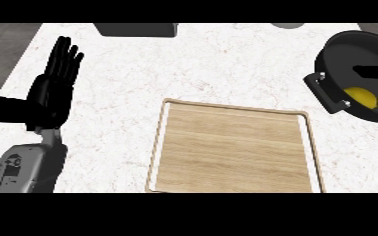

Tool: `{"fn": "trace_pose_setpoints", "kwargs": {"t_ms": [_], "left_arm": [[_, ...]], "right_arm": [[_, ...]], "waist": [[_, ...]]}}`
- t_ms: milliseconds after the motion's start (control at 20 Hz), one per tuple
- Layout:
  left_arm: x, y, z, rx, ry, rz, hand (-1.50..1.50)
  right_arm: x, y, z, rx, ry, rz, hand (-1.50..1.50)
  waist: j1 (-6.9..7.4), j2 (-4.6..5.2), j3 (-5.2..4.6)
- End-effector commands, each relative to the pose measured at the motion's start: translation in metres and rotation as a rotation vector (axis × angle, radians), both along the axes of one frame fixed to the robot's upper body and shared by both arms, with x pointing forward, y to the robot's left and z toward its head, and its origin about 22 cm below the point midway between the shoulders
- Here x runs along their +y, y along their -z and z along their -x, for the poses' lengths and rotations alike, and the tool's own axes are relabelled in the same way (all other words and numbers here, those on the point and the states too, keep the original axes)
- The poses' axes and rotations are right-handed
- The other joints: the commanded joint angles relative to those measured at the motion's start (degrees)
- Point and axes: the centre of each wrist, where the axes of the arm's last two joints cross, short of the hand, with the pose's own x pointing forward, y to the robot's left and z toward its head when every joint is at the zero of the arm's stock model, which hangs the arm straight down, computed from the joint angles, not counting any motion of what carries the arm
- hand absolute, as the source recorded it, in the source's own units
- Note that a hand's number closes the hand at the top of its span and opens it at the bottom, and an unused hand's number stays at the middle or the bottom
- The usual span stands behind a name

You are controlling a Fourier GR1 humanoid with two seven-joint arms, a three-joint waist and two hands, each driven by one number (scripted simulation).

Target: Pick the lemon from the tray and place it in the pot

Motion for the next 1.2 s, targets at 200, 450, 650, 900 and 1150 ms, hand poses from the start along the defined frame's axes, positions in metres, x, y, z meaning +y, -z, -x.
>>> {"fn": "trace_pose_setpoints", "kwargs": {"t_ms": [200, 450, 650, 900, 1150], "left_arm": [[0.004, -0.009, -0.007, -0.002, -0.015, -0.017, 0.0], [-0.005, 0.004, 0.004, 0.009, -0.048, -0.019, 0.0], [0.004, -0.011, 0.002, 0.0, -0.025, -0.003, 0.0], [0.006, -0.001, 0.002, 0.029, -0.042, -0.013, 0.0], [0.009, 0.01, 0.012, 0.011, -0.034, -0.006, 0.0]], "right_arm": [[-0.007, -0.028, -0.002, -0.341, 0.064, -0.129, -1.5], [-0.018, -0.007, 0.026, -0.486, 0.098, -0.153, -1.5], [-0.053, -0.017, 0.055, -0.573, 0.129, -0.107, -1.5], [-0.05, 0.018, 0.105, -0.629, 0.13, -0.107, -1.5], [-0.071, 0.023, 0.158, -0.648, 0.156, -0.099, -1.5]], "waist": [[-1.16, -0.34, -0.07], [-2.02, -0.74, -0.12], [-1.55, -0.57, -0.11], [-2.49, -0.85, -0.18], [-2.05, -0.75, -0.18]]}}
